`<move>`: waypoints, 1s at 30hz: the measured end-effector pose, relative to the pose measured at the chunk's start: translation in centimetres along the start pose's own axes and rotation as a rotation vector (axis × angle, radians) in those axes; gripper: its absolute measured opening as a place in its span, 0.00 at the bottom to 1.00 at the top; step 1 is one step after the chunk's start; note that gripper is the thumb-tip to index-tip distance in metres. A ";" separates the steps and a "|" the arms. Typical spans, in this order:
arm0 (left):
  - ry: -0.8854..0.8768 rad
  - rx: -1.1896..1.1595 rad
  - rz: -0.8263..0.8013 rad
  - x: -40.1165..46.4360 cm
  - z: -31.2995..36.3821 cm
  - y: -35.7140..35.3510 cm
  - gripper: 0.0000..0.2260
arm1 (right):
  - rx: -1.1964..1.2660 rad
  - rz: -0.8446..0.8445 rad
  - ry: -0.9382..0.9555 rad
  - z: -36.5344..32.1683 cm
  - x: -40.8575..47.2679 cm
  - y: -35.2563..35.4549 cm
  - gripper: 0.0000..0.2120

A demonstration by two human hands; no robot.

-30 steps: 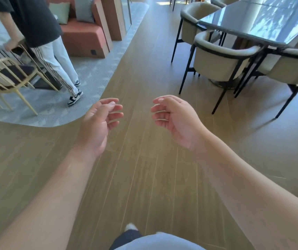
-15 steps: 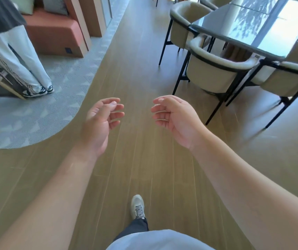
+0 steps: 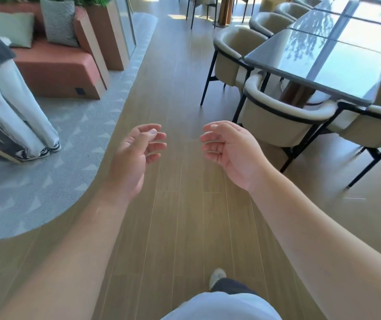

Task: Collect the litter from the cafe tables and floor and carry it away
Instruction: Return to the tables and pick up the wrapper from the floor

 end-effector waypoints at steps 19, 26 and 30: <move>-0.003 0.067 0.037 33.9 3.1 -8.9 0.09 | 0.088 -0.031 -0.021 -9.0 34.0 5.8 0.06; -0.007 0.041 0.049 42.9 4.6 -10.2 0.09 | 0.047 -0.059 -0.005 -12.9 42.7 5.8 0.07; -0.010 0.033 0.045 48.3 4.6 -9.6 0.08 | 0.026 -0.040 -0.007 -13.4 48.1 5.3 0.07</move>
Point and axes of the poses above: each hand's wrist, its own x-axis towards the middle knuckle, its own y-axis out of the back of the hand, z = x × y, the point moved 10 cm from there along x, towards the middle knuckle, and after that the axes turned 10 degrees about x, right-handed, at the moved point
